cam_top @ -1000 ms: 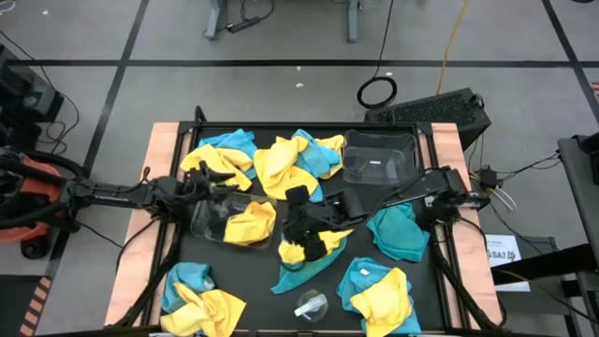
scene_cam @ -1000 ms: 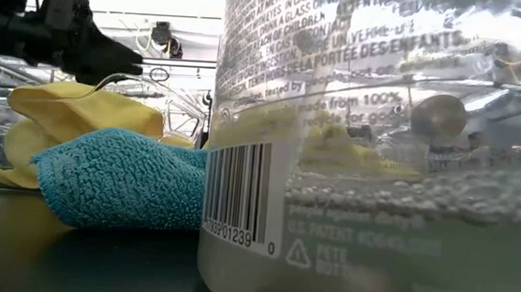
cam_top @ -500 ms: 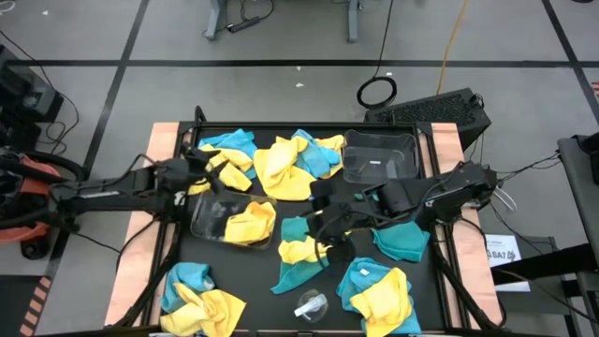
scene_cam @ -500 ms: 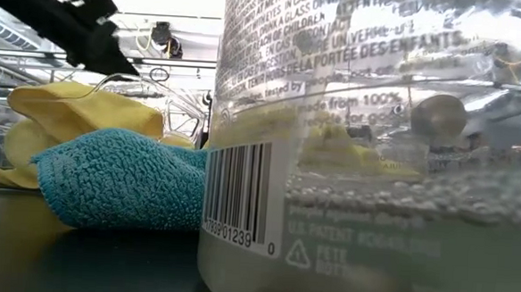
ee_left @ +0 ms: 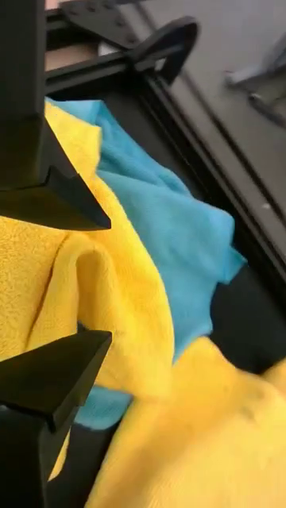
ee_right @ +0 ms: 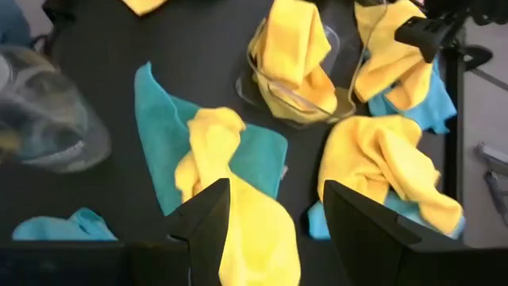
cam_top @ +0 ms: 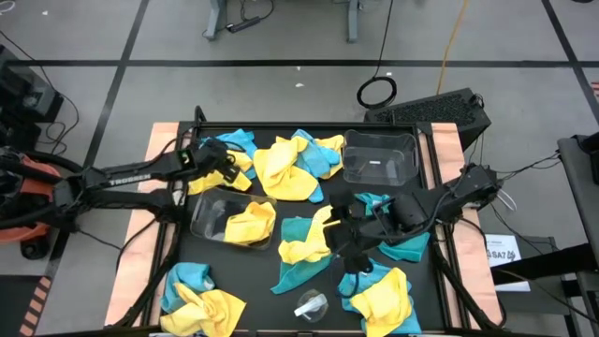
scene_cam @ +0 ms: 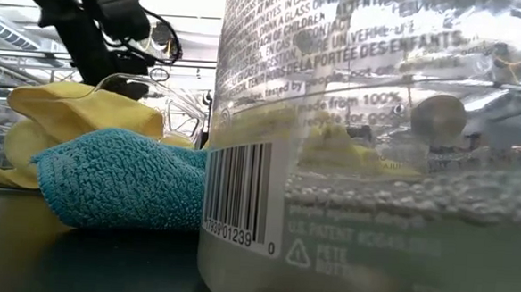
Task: Sort microfiber towel by color & place in baskets
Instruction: Put the yellow microfiber towel into the bottom transparent bin
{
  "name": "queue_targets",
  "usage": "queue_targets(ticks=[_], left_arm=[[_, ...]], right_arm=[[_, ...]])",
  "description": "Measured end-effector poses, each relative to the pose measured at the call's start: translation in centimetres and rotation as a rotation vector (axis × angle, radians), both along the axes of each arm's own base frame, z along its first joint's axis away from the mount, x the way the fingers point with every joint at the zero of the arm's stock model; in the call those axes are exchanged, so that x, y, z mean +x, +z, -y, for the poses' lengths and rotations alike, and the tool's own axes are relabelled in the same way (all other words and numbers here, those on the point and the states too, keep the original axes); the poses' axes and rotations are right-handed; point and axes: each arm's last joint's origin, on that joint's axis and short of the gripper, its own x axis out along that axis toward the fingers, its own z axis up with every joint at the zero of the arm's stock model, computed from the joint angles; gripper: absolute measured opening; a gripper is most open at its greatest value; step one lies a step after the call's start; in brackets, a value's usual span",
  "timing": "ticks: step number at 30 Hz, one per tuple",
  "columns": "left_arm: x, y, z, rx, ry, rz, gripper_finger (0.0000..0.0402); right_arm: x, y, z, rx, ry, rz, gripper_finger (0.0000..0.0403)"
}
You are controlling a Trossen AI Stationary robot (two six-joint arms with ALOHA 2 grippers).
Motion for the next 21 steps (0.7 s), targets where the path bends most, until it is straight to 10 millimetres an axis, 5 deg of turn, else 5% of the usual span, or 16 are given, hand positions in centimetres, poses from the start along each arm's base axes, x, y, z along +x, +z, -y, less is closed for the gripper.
queue_targets(ticks=[13,17,21], left_arm=[[0.8,-3.7,-3.2,-0.265,0.077,-0.125,0.0237],[0.9,-4.5,-3.2,-0.309,0.037,-0.182,0.0171],[1.4,-3.9,-3.0,-0.343,-0.026,-0.185,0.0047]], right_arm=[[-2.2,-0.3,-2.8,-0.047,-0.004,-0.028,0.0196],[-2.7,-0.3,-3.5,-0.050,-0.001,-0.020,0.0196],[-3.0,-0.3,-4.1,-0.068,-0.002,-0.006,0.0196]])
